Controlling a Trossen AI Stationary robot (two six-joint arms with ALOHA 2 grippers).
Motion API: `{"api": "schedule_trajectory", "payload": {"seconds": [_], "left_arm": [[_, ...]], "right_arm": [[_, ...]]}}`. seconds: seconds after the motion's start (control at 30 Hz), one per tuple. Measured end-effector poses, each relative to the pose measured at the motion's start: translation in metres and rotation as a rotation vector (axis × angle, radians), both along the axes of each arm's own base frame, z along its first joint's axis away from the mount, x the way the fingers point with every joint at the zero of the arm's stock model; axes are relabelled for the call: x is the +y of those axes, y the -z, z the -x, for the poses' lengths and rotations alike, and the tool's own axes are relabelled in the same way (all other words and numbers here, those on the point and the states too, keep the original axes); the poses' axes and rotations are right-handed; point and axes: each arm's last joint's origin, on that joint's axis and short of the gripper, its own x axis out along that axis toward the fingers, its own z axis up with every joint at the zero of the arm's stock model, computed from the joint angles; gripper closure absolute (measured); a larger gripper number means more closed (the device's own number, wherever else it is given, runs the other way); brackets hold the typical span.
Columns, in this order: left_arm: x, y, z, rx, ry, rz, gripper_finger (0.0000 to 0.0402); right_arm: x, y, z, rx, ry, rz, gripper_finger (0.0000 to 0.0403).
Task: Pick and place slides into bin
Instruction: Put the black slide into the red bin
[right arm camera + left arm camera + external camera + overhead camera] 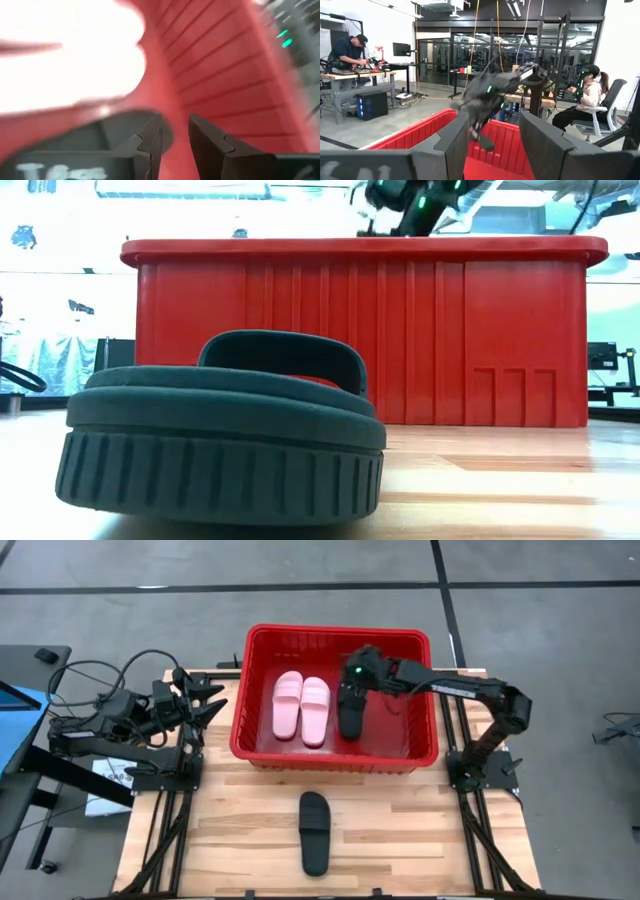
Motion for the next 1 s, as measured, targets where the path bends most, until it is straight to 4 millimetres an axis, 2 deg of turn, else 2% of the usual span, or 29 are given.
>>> {"api": "schedule_trajectory", "payload": {"seconds": [0.13,0.3,0.5,0.6,0.73,0.9,1.0], "left_arm": [[0.0,0.0,0.0,-0.007,0.004,0.021,0.0236],[0.0,0.0,0.0,-0.024,0.013,0.065,0.0236],[0.0,0.0,0.0,-0.022,0.013,0.061,0.0236],[0.0,0.0,0.0,-0.022,0.012,0.06,0.0236],[0.0,0.0,0.0,-0.022,0.012,0.061,0.0236],[0.0,0.001,0.0,-0.016,0.012,0.061,0.0236],[0.0,0.003,-0.001,0.004,0.012,0.07,0.0236]], "right_arm": [[0.016,-0.051,0.012,-0.145,-0.021,0.067,0.0316],[0.049,-0.112,0.036,-0.336,-0.095,0.126,0.0316],[0.101,-0.161,0.065,-0.565,-0.206,0.08,0.0317],[0.127,-0.175,0.079,-0.661,-0.298,-0.005,0.0317],[0.161,-0.183,0.092,-0.736,-0.441,-0.163,0.0317],[0.204,-0.18,0.096,-0.737,-0.581,-0.33,0.0317],[0.23,-0.173,0.091,-0.702,-0.631,-0.406,0.0317]]}}
